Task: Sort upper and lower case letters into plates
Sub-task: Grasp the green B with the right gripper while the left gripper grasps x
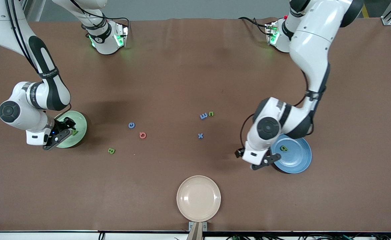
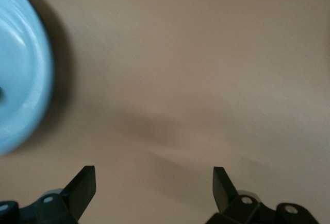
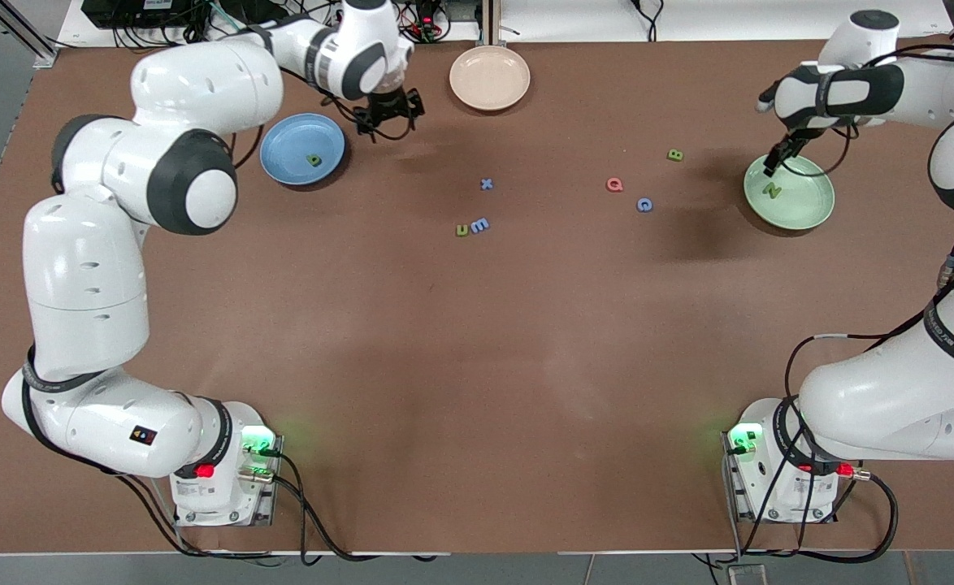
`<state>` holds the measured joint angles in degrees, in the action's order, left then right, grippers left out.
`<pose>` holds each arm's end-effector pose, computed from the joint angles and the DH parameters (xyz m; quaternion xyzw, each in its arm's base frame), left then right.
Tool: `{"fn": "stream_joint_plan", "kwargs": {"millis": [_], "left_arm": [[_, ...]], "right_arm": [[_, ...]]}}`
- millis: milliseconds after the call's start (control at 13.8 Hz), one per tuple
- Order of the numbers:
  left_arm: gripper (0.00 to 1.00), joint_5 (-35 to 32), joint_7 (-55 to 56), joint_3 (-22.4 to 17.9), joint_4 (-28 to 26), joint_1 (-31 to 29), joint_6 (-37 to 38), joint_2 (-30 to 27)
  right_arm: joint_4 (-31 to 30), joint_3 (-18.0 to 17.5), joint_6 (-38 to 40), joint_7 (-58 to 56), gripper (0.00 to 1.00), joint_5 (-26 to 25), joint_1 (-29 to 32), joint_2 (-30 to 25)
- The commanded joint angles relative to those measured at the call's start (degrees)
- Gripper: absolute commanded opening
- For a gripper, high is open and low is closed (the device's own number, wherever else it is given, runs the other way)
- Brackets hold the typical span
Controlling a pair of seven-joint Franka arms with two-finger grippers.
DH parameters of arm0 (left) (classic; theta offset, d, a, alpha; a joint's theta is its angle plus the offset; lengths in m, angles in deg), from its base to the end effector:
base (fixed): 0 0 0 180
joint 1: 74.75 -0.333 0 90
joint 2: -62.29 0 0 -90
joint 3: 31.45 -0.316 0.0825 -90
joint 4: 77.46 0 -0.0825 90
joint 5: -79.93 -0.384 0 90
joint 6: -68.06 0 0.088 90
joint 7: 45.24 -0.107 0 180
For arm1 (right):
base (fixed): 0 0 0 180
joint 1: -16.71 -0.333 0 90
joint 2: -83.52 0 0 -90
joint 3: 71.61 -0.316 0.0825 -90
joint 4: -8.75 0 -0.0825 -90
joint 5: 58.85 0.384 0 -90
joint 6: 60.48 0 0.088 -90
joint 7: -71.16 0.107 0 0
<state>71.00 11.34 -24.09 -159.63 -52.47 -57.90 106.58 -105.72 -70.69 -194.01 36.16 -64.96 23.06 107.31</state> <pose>0.6414 -0.3386 0.2352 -0.9784 -0.2058 -0.0120 0.0137 0.5941 -0.0774 0.2435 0.9592 0.2767 -0.0531 0.0228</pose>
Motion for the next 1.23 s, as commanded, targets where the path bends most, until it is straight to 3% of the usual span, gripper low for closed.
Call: {"fn": "stream_joint_plan", "kwargs": {"millis": [0, 145, 218, 363, 581, 726, 871, 1161], "left_arm": [[0.99, -0.2, 9.2, -1.0, 5.3, 6.3, -1.6, 4.2], [0.95, -0.2, 15.2, -1.1, 9.6, 9.3, -2.4, 7.4], [0.90, -0.1, 15.7, -1.0, 10.4, 10.4, -2.4, 8.2], [0.85, 0.0, 17.4, -1.1, 10.6, 12.1, -2.5, 9.1], [0.73, 0.0, 21.3, -0.9, 12.5, 14.5, -2.5, 11.0], [0.69, 0.0, 25.3, -0.4, 13.0, 15.2, -2.5, 12.2], [0.68, 0.1, 29.3, -0.4, 13.8, 16.0, -1.8, 12.7], [0.62, 1.9, 30.6, -0.9, 13.7, 16.1, 0.2, 12.7]], "right_arm": [[3.3, -0.1, 3.8, 20.3, 0.88, 2.6, -4.6, -0.4], [4.9, 0.0, 3.5, 33.8, 0.92, 11.4, -7.3, 1.3], [6.8, 0.0, 3.4, 41.0, 0.97, 12.3, -9.1, 3.3], [9.7, 0.1, 3.3, 51.6, 1.00, 12.0, -12.7, 6.8], [12.3, 0.6, 2.9, 57.0, 1.00, 11.8, -16.0, 10.3], [14.0, 1.0, 2.9, 62.2, 1.00, 8.8, -17.1, 12.1], [15.1, 0.9, 2.7, 64.7, 0.99, 4.8, -17.0, 12.9], [15.2, 1.0, -0.6, 64.8, 0.97, 4.4, -16.8, 14.5]]}}
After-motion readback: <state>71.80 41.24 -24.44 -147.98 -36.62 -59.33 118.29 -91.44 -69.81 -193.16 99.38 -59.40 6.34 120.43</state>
